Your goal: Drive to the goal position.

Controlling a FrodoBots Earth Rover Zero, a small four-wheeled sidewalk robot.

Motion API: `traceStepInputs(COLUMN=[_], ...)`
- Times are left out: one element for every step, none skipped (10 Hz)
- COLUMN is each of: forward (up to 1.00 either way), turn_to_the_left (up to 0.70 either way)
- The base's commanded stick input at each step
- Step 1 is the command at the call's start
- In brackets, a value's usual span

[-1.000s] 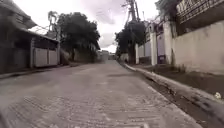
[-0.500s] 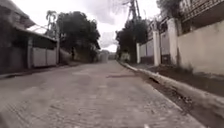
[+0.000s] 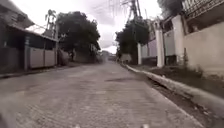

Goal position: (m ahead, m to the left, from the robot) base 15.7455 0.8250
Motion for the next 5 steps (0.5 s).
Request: traceStepInputs(forward=[0.7,0.7,0.7,0.7,0.7], turn_to_the_left=[0.0,0.0,0.0,0.0,0.0])
